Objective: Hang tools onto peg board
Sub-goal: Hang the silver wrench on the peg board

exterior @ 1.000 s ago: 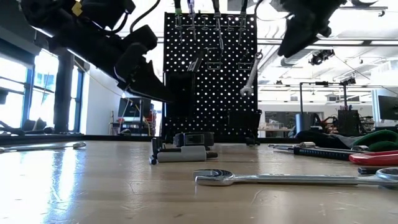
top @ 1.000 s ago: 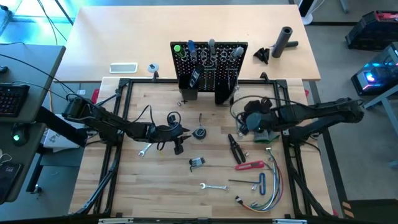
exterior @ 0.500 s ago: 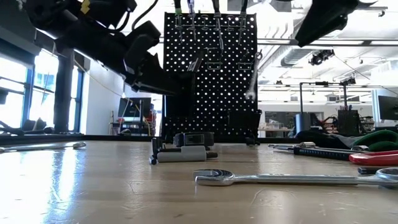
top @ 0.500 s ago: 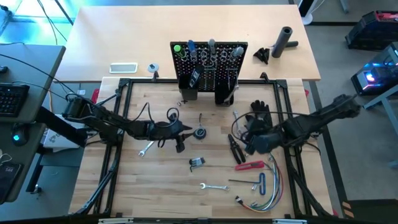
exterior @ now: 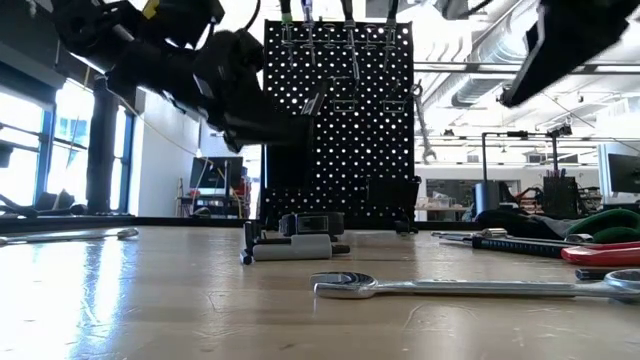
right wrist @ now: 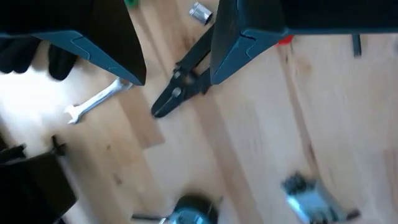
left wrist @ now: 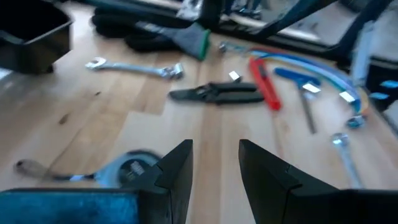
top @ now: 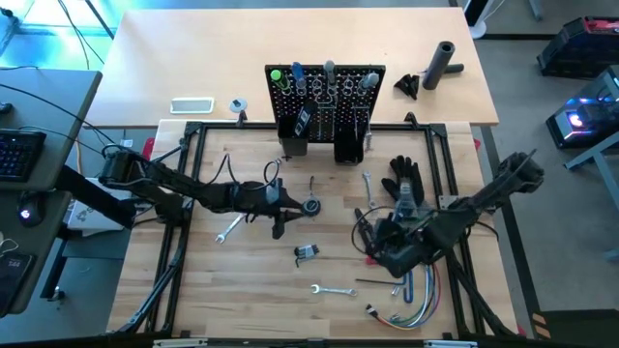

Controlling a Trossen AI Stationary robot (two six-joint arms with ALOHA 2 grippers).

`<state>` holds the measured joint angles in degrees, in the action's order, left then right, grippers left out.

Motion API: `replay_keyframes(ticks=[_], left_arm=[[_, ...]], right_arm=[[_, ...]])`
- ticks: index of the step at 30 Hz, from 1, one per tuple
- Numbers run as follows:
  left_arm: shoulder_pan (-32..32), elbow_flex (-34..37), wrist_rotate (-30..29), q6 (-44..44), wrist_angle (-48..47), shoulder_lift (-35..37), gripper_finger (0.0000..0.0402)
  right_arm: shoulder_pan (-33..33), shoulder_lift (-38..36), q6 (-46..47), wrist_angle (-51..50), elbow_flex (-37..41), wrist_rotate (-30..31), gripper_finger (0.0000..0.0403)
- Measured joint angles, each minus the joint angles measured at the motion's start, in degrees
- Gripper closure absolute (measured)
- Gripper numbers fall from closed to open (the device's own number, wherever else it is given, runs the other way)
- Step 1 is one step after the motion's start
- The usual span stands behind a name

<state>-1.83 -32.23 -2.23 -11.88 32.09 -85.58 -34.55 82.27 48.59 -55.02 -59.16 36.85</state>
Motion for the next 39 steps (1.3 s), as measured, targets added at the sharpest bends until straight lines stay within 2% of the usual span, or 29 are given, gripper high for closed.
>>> replay_keyframes(ticks=[4, 8, 12, 14, 16, 20, 22, 27, 32, 36, 39], left_arm=[[-0.1, 0.0, 0.9, 0.0, 4.6, -1.3, 0.028], [-0.1, -0.1, 3.3, 0.5, 10.3, -4.7, 0.028], [-0.1, -1.7, 3.3, 2.7, 8.1, -7.7, 0.028], [0.2, -2.8, 3.2, 4.3, 2.0, -7.5, 0.028], [0.6, -4.1, 2.6, 5.5, -8.3, -5.3, 0.028], [0.5, -7.1, -6.0, 4.8, -31.7, 1.4, 0.028], [0.5, -7.6, -9.2, 2.2, -41.9, 4.9, 0.028], [-0.2, -6.9, -10.8, -9.8, -59.8, 12.1, 0.028], [-3.8, -1.4, -11.9, -21.1, -66.4, 16.8, 0.028], [-7.9, 3.0, -14.6, -28.7, -66.4, 21.1, 0.028], [-10.1, 5.4, -17.3, -31.3, -66.8, 24.2, 0.028]], right_arm=[[-1.1, 3.9, 2.7, -0.5, 0.0, -2.0, 0.0226], [-2.0, 7.5, 9.2, -4.4, 0.0, -2.4, 0.0226], [-2.6, 9.4, 14.9, -5.6, 0.0, -2.4, 0.0226], [-2.9, 9.9, 16.0, -5.0, 0.0, -2.3, 0.0226], [-3.0, 10.0, 15.9, -3.9, 0.0, -1.8, 0.0226], [-3.1, 10.0, 15.9, -3.5, 0.0, 0.1, 0.0226], [-3.1, 10.1, 15.8, -3.4, 0.0, 1.2, 0.0226], [-3.1, 10.1, 15.6, -3.2, 0.0, 3.9, 0.0226], [-3.1, 10.0, 15.6, 1.0, 4.1, 5.7, 0.0226], [-3.0, 10.0, 15.9, 9.1, 9.6, 5.1, 0.0226], [-2.6, 10.0, 15.3, 16.0, 12.9, 5.4, 0.0226]])
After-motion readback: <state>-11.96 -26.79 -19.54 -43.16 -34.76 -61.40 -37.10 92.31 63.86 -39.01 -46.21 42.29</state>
